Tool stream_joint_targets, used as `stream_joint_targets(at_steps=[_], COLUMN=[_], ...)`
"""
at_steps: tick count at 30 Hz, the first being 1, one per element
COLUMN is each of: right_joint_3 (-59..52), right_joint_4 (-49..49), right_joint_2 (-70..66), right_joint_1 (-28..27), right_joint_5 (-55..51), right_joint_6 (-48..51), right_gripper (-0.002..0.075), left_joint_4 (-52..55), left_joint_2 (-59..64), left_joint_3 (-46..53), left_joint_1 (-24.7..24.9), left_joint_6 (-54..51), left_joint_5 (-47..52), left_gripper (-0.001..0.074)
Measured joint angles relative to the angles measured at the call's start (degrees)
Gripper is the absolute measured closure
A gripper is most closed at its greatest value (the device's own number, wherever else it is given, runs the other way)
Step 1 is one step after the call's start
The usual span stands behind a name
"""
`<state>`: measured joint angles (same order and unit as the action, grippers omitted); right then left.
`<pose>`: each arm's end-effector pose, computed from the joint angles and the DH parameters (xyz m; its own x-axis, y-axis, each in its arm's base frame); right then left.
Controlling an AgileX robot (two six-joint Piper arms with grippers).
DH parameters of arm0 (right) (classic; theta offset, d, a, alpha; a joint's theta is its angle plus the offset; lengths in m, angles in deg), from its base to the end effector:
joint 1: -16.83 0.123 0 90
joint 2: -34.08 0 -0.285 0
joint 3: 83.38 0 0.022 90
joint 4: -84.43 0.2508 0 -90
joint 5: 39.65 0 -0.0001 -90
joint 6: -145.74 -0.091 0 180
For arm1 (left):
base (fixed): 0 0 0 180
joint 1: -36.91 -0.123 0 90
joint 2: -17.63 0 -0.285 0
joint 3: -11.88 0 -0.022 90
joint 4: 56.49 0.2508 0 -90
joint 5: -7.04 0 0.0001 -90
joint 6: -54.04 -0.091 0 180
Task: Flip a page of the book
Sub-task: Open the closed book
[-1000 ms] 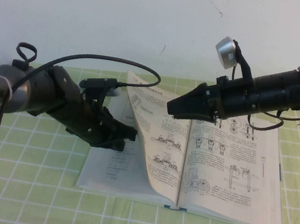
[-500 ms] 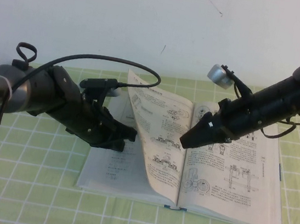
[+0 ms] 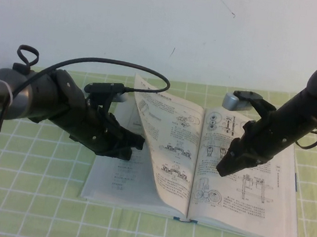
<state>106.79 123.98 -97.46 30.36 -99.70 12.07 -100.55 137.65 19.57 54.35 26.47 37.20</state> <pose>0.3982 0.1475 0.1490 -0.7852 -0.5368 -0.3088 -0.6170 0.6357 0.4639 0.3688 -0.1492 0.1596 -0.9054 0.0744 -0.4179 0.2579 0.8784 -0.4024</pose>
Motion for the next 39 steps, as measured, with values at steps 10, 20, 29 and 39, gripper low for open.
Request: stream_joint_targets(at_steps=[10,20,29,39], right_joint_3=[0.1,0.1,0.1,0.1], right_joint_4=[-3.4,-4.0,-6.7,-7.7], right_joint_2=[0.0,0.0,0.0,0.0], right_joint_1=[0.0,0.0,0.0,0.0], right_joint_5=[1.0,1.8,2.1,3.3], right_joint_6=[-0.8,-1.2,-3.2,-6.4], right_gripper=[0.0627,0.0633,0.0633,0.0633], left_joint_4=[0.1,0.1,-3.5,-4.9], left_joint_2=[-4.7,-13.4,-16.7,-12.8], left_joint_3=[0.0,0.0,0.0,0.0], left_joint_1=[0.0,0.0,0.0,1.1], left_joint_6=[0.0,0.0,-2.0,-4.3], left_joint_5=[-1.0,0.1,2.1,1.6], left_gripper=[0.0737,0.0739,0.0739,0.0739])
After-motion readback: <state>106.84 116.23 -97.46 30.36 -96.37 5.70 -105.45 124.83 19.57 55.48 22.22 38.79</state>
